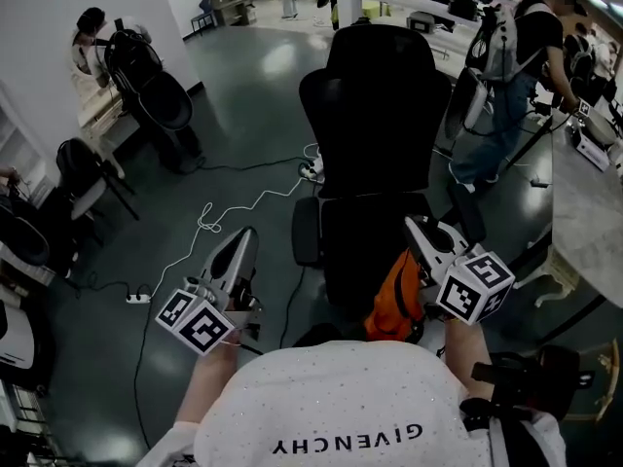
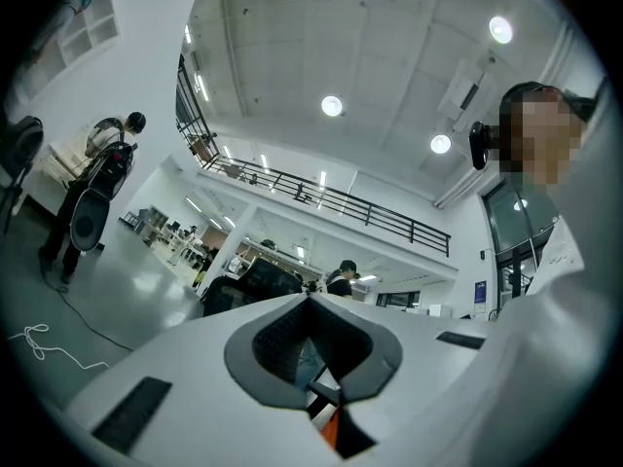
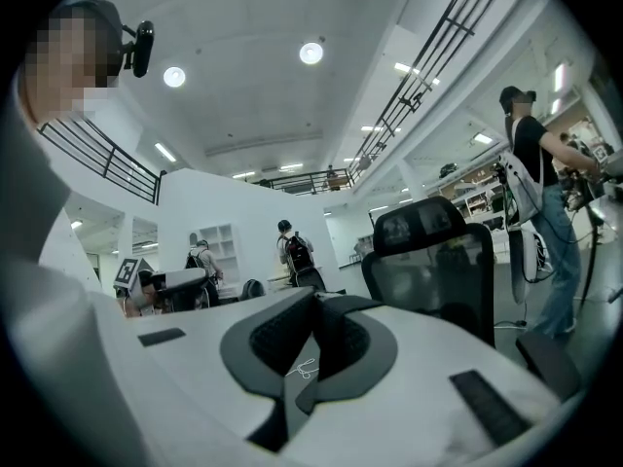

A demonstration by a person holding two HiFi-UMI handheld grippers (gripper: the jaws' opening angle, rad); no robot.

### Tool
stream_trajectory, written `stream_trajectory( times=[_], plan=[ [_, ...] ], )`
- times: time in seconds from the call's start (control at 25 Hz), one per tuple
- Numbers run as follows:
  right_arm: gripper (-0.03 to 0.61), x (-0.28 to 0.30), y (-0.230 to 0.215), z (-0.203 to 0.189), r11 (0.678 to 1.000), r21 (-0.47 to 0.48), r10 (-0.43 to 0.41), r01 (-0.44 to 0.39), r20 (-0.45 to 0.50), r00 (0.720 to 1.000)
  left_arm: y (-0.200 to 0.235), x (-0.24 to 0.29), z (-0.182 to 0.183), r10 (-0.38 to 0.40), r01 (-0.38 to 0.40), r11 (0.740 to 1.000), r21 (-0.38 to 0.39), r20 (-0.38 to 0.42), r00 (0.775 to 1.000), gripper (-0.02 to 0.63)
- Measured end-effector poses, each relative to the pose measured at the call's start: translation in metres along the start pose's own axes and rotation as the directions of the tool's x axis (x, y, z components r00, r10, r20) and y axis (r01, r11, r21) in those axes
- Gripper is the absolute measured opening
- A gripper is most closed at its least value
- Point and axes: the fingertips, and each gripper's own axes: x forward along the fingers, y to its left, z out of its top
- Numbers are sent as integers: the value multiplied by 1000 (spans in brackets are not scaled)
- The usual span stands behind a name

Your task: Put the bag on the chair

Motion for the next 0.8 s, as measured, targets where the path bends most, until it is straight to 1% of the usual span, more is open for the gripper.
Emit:
stream_trajectory(
  times=[0.16, 0.28, 0.44, 0.6, 0.8],
  plan=[
    [2, 11, -16, -7, 1000, -15, -13, 13, -11, 1000, 19, 8, -13, 23, -23, 1000, 1, -18, 1000, 0],
    [2, 24, -26, -6, 1000, -12, -21, 21, -23, 1000, 33, 23, -13, 32, -32, 999, -29, -22, 999, 0],
    [2, 44, -40, 4, 999, -13, -29, 29, -23, 999, 44, 46, -7, 7, -7, 1000, -29, -23, 1000, 0],
    [2, 71, -49, 13, 999, -10, -40, 40, -12, 999, 68, 69, 3, -12, 11, 999, -44, -19, 1000, 0],
    [2, 101, -65, 26, 998, -8, -63, 63, -7, 998, 92, 102, 15, -35, 33, 998, -47, -37, 999, 0]
  ],
)
